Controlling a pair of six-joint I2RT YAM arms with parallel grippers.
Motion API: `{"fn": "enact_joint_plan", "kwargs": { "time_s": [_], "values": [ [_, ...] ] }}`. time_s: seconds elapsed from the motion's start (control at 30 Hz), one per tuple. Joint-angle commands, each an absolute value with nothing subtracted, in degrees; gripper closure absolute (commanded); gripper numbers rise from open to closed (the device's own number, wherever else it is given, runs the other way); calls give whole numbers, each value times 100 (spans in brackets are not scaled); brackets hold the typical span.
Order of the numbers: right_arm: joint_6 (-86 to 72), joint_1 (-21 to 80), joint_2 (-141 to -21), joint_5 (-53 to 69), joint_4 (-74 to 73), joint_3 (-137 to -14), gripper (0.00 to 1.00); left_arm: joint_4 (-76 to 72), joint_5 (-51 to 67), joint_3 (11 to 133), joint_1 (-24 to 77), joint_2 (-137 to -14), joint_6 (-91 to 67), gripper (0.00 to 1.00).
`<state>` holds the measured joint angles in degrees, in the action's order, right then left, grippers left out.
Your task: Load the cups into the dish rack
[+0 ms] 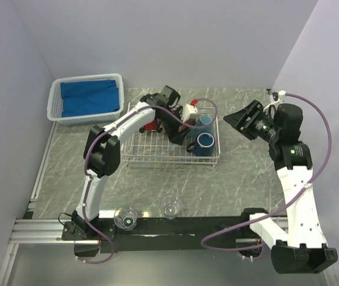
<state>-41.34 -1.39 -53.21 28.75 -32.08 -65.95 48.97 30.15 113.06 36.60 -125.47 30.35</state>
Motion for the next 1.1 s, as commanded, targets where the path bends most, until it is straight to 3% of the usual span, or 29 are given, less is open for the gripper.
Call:
{"fn": "enact_joint_plan", "kwargs": {
  "time_s": [0.0, 0.13, 0.3, 0.47, 0.6, 0.87, 1.07],
  "values": [
    [-3113, 244, -5729, 2507, -4286, -7241, 35, 5605, 3286, 12294, 3323, -11901, 3111, 11],
    [-2479, 1885, -6492, 1356, -5832, -7707, 34, 6169, 3559, 13216, 2989, -11673, 3059, 10],
    [-2487, 3311, -7127, 915, -6390, -7638, 31, 5898, 4262, 12817, 2269, -10873, 2190, 10],
    [-2514, 3761, -7409, 1090, -6354, -7541, 31, 5116, 5018, 11499, 1496, -10057, 1136, 10],
    [-2303, 3867, -7619, 1230, -6442, -7602, 31, 4554, 4720, 10251, 1406, -9458, 967, 11],
    [-2030, 4675, -8314, 714, -6636, -8121, 35, 3903, 4711, 9756, 1125, -9177, 132, 12],
    [-2083, 5343, -8394, 466, -6416, -7849, 35, 3858, 4316, 9325, 1108, -8640, 149, 11]
  ]
}}
